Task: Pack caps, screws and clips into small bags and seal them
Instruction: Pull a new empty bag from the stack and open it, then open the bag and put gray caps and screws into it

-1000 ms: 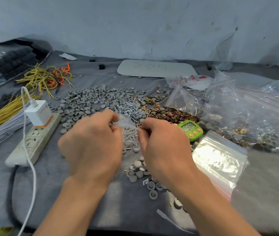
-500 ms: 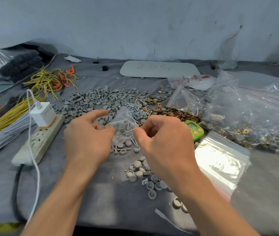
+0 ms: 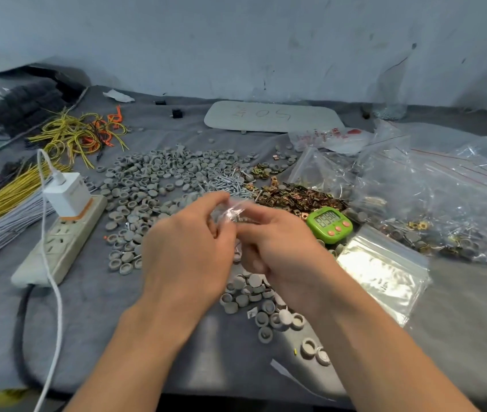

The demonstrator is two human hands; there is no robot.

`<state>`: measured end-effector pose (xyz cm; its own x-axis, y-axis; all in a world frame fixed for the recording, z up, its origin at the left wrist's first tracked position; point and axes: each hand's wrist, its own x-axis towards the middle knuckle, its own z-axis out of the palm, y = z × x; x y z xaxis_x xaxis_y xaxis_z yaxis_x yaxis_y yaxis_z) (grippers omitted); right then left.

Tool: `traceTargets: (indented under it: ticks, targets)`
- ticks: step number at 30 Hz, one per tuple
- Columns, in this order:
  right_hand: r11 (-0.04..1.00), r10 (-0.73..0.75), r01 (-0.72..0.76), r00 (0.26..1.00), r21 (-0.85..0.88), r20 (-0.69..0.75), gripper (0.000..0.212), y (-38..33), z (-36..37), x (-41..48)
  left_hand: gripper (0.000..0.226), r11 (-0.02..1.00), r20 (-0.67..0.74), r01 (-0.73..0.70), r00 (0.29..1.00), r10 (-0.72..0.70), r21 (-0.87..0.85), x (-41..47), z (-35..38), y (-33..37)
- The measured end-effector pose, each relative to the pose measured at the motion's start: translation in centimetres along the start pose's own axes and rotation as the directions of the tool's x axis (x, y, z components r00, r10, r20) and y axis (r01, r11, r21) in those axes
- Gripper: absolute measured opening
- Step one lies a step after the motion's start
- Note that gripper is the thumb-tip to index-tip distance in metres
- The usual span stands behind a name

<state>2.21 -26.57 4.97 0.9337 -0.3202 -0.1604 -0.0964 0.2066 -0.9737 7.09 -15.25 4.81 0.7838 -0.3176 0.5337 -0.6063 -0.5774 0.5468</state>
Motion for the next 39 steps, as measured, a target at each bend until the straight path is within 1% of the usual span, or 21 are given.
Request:
traceTargets:
  ticks: [1, 3, 4, 6, 9, 12, 13, 15, 17, 19, 20, 22, 25, 26, 28, 30, 32, 33, 35, 37, 39]
  targets:
    - [0.974, 0.054, -0.06, 0.998, 0.219, 0.033, 0.034, -0.2, -0.1, 0.2, 0.034, 0.999, -0.015, -0.048, 0.999, 0.048, 0.018, -0.1, -0.1, 0.1]
    - [0.828, 0.136, -0.166, 0.986, 0.535, 0.094, 0.034, -0.3, -0.4, 0.6, 0.035, 0.985, -0.033, -0.154, 0.987, 0.157, 0.076, -0.5, -0.1, 0.6]
    - [0.761, 0.161, -0.188, 0.982, 0.621, 0.1, 0.035, -0.2, -0.5, 0.8, 0.033, 0.976, -0.03, -0.191, 0.98, 0.195, 0.099, -0.7, 0.0, 0.9]
    - [0.682, 0.181, -0.16, 0.982, 0.714, 0.047, 0.034, 0.1, -0.4, 1.0, 0.027, 0.964, -0.008, -0.226, 0.973, 0.23, 0.14, -0.9, 0.4, 1.4]
    - [0.664, 0.179, -0.056, 0.98, 0.746, -0.086, 0.031, 0.3, 0.3, 1.3, 0.025, 0.965, 0.013, -0.209, 0.978, 0.209, 0.156, -0.8, 0.7, 1.4]
    - [0.706, 0.161, -0.013, 0.976, 0.708, -0.143, 0.035, 0.5, 0.5, 1.5, 0.039, 0.965, 0.016, -0.182, 0.983, 0.183, 0.189, -0.6, 0.6, 1.8]
    - [0.725, 0.144, -0.013, 0.981, 0.689, -0.133, 0.035, 0.5, 0.6, 1.4, 0.04, 0.963, 0.007, -0.172, 0.985, 0.174, 0.206, -0.6, 0.5, 2.1]
    - [0.751, 0.082, -0.032, 0.996, 0.659, -0.044, 0.032, 0.2, 0.7, 1.0, 0.033, 0.964, -0.052, -0.128, 0.988, 0.143, 0.231, -0.5, 0.2, 2.2]
    - [0.747, 0.009, -0.06, 0.997, 0.662, 0.08, 0.03, -0.2, 1.1, 0.4, 0.032, 0.973, -0.142, -0.063, 0.985, 0.096, 0.221, -0.3, -0.1, 2.0]
    - [0.737, -0.018, -0.093, 0.987, 0.669, 0.157, 0.032, -0.4, 1.3, 0.2, 0.037, 0.973, -0.188, -0.039, 0.979, 0.083, 0.227, -0.3, -0.3, 1.9]
    - [0.732, -0.001, -0.108, 0.987, 0.672, 0.16, 0.034, -0.3, 1.5, 0.3, 0.039, 0.97, -0.192, -0.05, 0.977, 0.097, 0.237, -0.4, -0.2, 2.0]
    - [0.733, 0.055, -0.106, 0.994, 0.672, 0.097, 0.031, 0.2, 1.7, 0.4, 0.046, 0.965, -0.19, -0.096, 0.971, 0.145, 0.243, -0.8, 0.1, 2.6]
    - [0.695, 0.151, -0.089, 0.988, 0.713, -0.024, 0.012, 1.0, 2.0, 0.5, 0.047, 0.957, -0.214, -0.155, 0.954, 0.21, 0.246, -1.4, 0.7, 3.4]
    - [0.716, 0.176, -0.096, 0.983, 0.691, -0.046, 0.01, 1.3, 1.8, 0.8, 0.047, 0.959, -0.244, -0.151, 0.947, 0.209, 0.238, -1.5, 0.8, 3.3]
    - [0.835, 0.163, -0.097, 0.984, 0.542, -0.075, 0.009, 1.6, 1.6, 1.1, 0.047, 0.966, -0.299, -0.163, 0.929, 0.219, 0.203, -1.6, 0.8, 2.6]
    - [0.941, 0.024, 0.002, 0.997, 0.339, -0.072, 0.022, 1.7, 1.1, 1.4, 0.047, 0.957, -0.263, -0.224, 0.927, 0.268, 0.185, -1.5, 0.4, 1.7]
    - [0.984, -0.117, 0.114, 0.993, 0.137, 0.016, 0.043, 1.5, 0.5, 1.3, 0.046, 0.947, -0.157, -0.278, 0.94, 0.302, 0.16, -1.2, -0.2, 0.9]
    - [0.989, -0.137, 0.134, 0.989, 0.056, 0.059, 0.045, 1.4, 0.2, 1.2, 0.047, 0.948, -0.099, -0.289, 0.948, 0.303, 0.138, -1.0, -0.5, 0.5]
    - [0.989, -0.122, 0.131, 0.986, -0.076, 0.111, 0.043, 1.6, -0.5, 1.0, 0.055, 0.951, 0.029, -0.289, 0.957, 0.288, 0.11, -0.7, -1.1, 0.0]
    - [0.977, -0.112, 0.126, 0.99, -0.173, 0.09, 0.034, 2.0, -0.9, 0.9, 0.068, 0.947, 0.165, -0.302, 0.945, 0.282, 0.113, -0.7, -1.3, -0.4]
    - [0.987, -0.106, 0.11, 0.993, -0.12, 0.042, 0.026, 2.3, -1.2, 1.1, 0.082, 0.927, 0.29, -0.343, 0.912, 0.289, 0.154, -0.8, -1.2, -0.6]
